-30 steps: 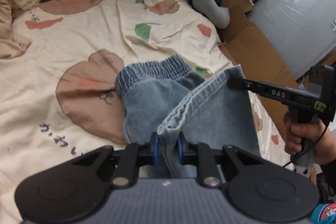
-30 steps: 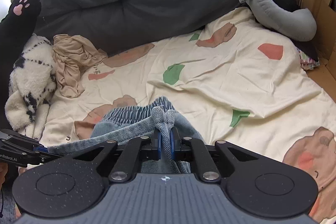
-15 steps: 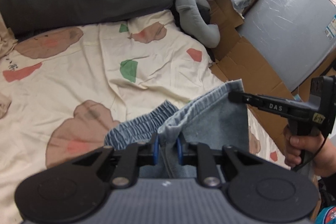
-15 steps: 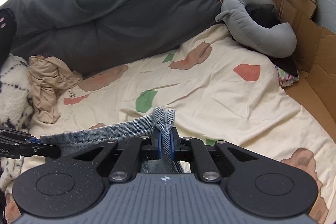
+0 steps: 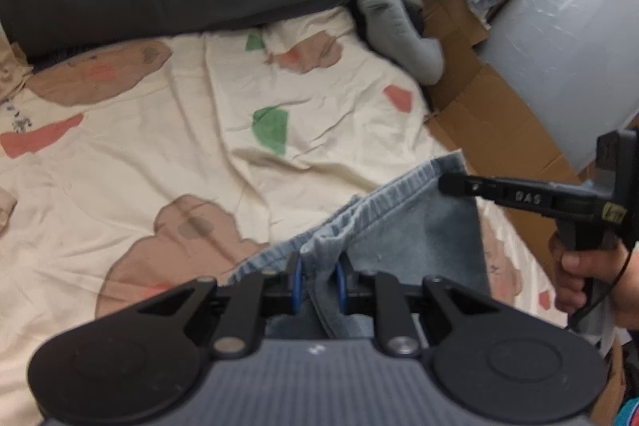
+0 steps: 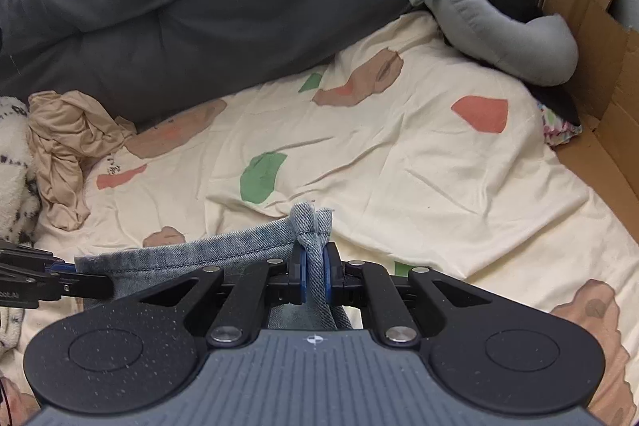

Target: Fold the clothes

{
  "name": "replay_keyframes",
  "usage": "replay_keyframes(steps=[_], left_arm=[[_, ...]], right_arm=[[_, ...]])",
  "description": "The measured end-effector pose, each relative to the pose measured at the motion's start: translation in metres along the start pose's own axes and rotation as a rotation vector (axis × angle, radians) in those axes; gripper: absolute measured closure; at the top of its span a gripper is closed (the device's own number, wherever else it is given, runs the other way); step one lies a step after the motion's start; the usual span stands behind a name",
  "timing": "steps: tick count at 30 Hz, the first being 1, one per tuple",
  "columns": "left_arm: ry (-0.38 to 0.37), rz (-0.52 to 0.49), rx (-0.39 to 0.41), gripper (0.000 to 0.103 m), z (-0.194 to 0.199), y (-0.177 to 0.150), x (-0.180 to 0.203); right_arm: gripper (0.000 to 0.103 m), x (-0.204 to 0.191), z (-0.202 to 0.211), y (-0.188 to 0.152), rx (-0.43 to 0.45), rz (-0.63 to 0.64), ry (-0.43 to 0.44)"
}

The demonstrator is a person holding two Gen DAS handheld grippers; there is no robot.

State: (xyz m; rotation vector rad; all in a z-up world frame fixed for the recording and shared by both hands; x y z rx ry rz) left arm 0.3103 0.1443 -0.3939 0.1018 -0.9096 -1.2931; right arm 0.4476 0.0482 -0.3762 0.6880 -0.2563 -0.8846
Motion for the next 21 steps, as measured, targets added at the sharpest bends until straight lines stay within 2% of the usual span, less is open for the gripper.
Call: replay_keyframes(steps=[2, 5, 6, 7, 8, 11, 13, 15, 18, 21], left_arm=[[0.016, 0.011, -0.013, 0.083, -0.007, -0.005, -0.009], [0.045, 0.011, 0.006, 0.067, -0.004, -0.004, -0.015], [0.058, 0.009, 0.017, 0.061, 0.001, -0.001, -0.016], [0.075, 0.004, 0.03, 0.061, 0.007, 0.003, -0.017], [0.091, -0.001, 0.045, 0.061, 0.013, 0.007, -0.018], [0.082, -0.016, 0.078, 0.064, 0.028, 0.017, -0.01], [0.058, -0.027, 0.096, 0.076, 0.035, 0.023, 0.0], [0.02, -0.031, 0.101, 0.079, 0.037, 0.024, 0.014], [-0.033, -0.046, 0.077, 0.079, 0.029, 0.017, 0.031], [-0.031, -0.068, 0.046, 0.079, 0.014, 0.006, 0.032]], right_arm=[[0.095, -0.001, -0.013, -0.005, -0.021, -0.007, 0.002], [0.088, -0.004, -0.012, -0.007, -0.022, -0.003, 0.0], [0.082, -0.006, -0.009, -0.007, -0.017, 0.0, 0.003], [0.08, -0.007, -0.007, -0.007, -0.012, 0.002, 0.005], [0.075, -0.009, -0.004, -0.007, -0.006, 0.005, 0.008], [0.075, -0.014, 0.004, -0.007, 0.01, 0.014, 0.015], [0.075, -0.018, 0.01, -0.007, 0.02, 0.019, 0.02], [0.075, -0.022, 0.015, -0.007, 0.031, 0.025, 0.026], [0.074, -0.041, 0.013, -0.01, 0.026, 0.07, 0.06], [0.074, -0.057, 0.004, -0.017, 0.012, 0.109, 0.078]])
Point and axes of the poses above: each gripper's, at about its wrist camera, not at the fingertips, and z roughly against the way its jaws point, x to its right, y to its top, the point moved 10 cm from there along -z, roughly the way its jaws point, and after that the axes turned 6 degrees about -y, right-handed, at the moved point
